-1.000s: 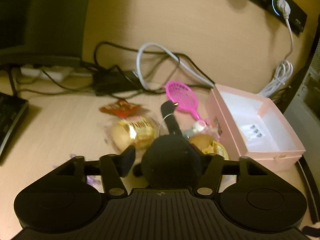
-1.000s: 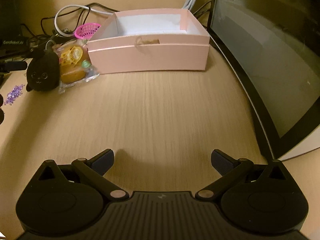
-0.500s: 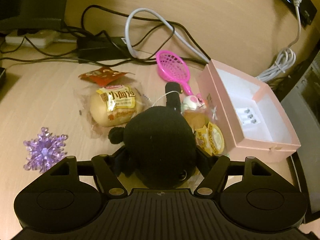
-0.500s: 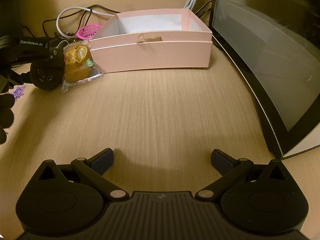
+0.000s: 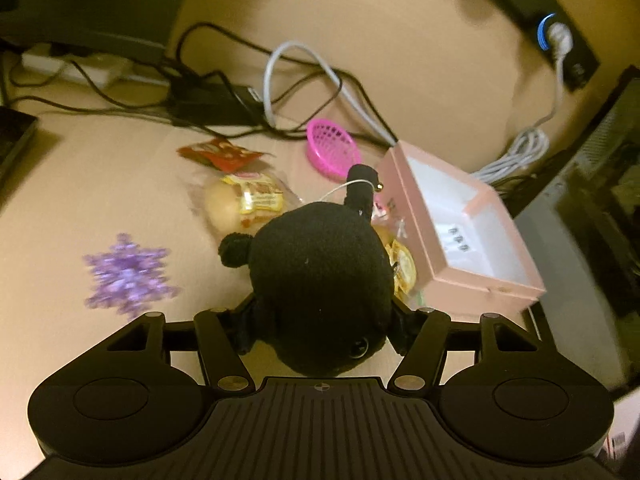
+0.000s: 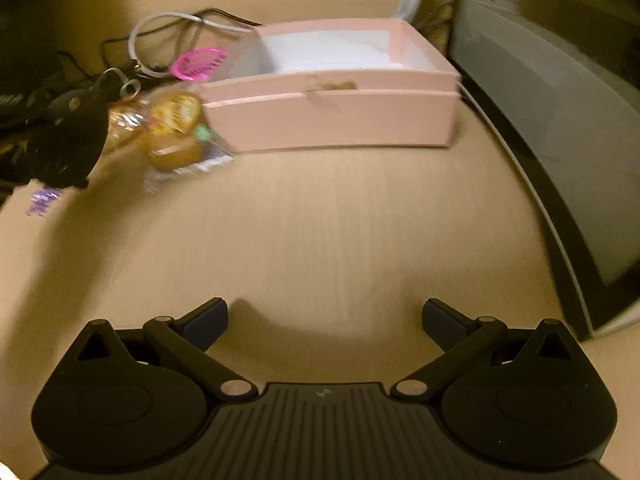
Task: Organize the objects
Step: 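Lift the plush cat with the left gripper while the right gripper grasps the purple snowflake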
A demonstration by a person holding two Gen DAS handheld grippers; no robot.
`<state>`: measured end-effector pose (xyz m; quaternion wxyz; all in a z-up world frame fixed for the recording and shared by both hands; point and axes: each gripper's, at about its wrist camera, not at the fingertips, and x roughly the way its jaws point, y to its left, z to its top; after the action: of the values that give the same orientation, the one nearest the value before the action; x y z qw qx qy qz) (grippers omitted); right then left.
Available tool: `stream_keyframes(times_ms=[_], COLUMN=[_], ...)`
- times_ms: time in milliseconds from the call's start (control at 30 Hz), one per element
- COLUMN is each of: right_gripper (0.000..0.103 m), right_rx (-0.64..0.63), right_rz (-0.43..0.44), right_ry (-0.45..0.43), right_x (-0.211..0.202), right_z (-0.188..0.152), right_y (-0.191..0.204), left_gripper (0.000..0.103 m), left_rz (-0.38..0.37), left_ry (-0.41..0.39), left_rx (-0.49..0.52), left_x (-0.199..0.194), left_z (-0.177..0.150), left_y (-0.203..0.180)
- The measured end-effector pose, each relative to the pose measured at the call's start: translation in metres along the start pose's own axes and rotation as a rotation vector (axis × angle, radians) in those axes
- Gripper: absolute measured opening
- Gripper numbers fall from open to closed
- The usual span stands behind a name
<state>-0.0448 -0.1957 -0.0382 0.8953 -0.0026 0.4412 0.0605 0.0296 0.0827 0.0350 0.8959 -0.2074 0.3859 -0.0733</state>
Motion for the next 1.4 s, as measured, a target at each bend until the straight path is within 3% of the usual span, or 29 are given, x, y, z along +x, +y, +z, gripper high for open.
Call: stream_keyframes(times_ms=[100, 200, 500, 700, 800, 1000, 1233, 1400], right_gripper=[0.103, 0.103, 0.103, 0.103, 0.103, 0.103, 0.103, 0.077], right_rx=[-0.063, -0.138, -0.273, -0.408, -0.434, -0.403, -0.428, -0.451], right_rz=[0.003, 0.034, 0.129, 0.248, 0.292, 0.322, 0.31, 0.33], right_ry=[-0.047, -0.071, -0.255, -0.163, -0.156, -0.083, -0.071, -0.055], right_x=[-0.003, -0.001, -0.012, 0.01, 0.033, 0.067, 0.088, 0.086], right_z=[0.012, 0.026, 0.048, 0.062, 0.066, 0.073, 0.081, 0.082], right_y=[0.02, 0.048, 0.135, 0.188, 0.218, 0.258, 0.281, 0.285], left_gripper=[0.066, 0.066, 0.066, 0.066, 0.066, 0.066, 0.066, 0.066], left_rz=[0.017, 0.093, 0.239, 0.26, 0.266, 0.314, 0.329, 0.317], left_ry=[-0.016, -0.037, -0.107, -0.106, -0.124, -0.088, -0.112, -0.11], left_rx=[0.011, -0.008, -0.186, -0.204, -0.154, -0.15, -0.15, -0.146], left_x=[-0.032, -0.059, -0.113, -0.13, -0.132, -0.146, -0.155, -0.156], left_z=[-0.009, -0.016, -0.022, -0.028, -0.033, -0.044, -0.044, -0.045], left_y=[0.016, 0.035, 0.106, 0.129, 0.133, 0.134, 0.135, 0.133])
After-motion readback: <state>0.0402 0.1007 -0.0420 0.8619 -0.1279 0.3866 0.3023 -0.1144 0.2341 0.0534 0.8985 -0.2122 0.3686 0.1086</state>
